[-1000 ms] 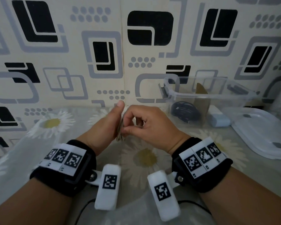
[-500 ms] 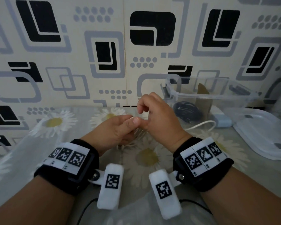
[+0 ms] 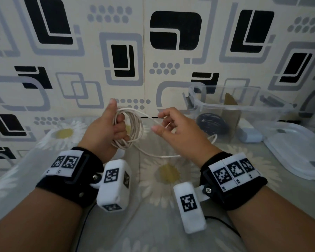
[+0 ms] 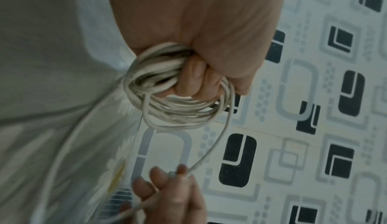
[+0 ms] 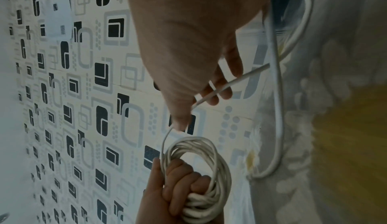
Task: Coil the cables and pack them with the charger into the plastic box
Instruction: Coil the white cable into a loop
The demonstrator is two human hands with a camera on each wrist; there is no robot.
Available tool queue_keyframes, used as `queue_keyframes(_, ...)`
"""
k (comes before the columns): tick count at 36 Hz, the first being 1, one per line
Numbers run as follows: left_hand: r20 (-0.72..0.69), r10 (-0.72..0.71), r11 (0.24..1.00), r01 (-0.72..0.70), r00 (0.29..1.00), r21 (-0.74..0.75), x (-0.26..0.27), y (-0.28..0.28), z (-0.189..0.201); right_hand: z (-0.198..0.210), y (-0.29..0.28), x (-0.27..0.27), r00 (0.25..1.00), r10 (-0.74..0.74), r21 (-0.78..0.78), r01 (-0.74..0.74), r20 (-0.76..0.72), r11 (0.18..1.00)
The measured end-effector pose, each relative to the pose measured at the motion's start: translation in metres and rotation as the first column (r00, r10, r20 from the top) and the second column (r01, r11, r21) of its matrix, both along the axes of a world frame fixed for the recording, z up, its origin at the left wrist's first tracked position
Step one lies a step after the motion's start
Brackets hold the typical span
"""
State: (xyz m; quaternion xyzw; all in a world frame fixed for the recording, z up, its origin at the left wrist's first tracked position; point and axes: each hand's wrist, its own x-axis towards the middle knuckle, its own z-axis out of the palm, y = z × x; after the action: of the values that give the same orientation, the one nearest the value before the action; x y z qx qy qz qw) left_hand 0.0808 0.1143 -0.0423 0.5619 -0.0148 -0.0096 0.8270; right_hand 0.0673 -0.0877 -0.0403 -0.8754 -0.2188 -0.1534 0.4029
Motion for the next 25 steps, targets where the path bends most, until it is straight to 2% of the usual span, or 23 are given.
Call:
queue_keyframes(2,-0.007,-0.008,0.999,0.008,1.000,-0.036,0.000,0.001,0.001,-0.002,0.002,0.000,0.999,0.033,-0.009,-0.033,-0.028,0.999)
queue_keyframes(6,0.008,-0.014,1.000,0.014,1.000,0.019,-0.003,0.001,0.002,-0.002,0.003,0.000,0.996,0.079,0.215,-0.071,-0.030,0.974)
queue_keyframes(9,0.018,-0.080,0.987,0.077,0.997,0.140,-0.006,-0.003,0.002,0.001,0.001,0.003,0.999,-0.010,0.311,-0.007,0.053,0.950)
queue_keyframes(12,0.015,-0.192,0.967,0.187,0.981,0.171,-0.011,-0.009,0.004,0.001,-0.003,0.007,0.990,-0.117,0.357,0.084,0.073,0.930)
queue_keyframes(16,0.034,-0.240,0.967,0.236,0.970,0.094,-0.014,-0.010,0.009,-0.003,-0.004,0.011,0.991,-0.135,0.308,0.127,0.004,0.943)
queue_keyframes(22,0.013,-0.187,0.974,0.187,0.982,-0.124,-0.010,-0.003,0.013,-0.011,0.003,0.012,0.975,0.018,0.258,0.040,-0.220,0.965)
queue_keyframes(25,0.017,-0.192,0.954,0.191,0.981,-0.232,-0.008,0.001,0.015,-0.014,0.005,0.012,0.966,0.061,0.218,-0.005,-0.252,0.976)
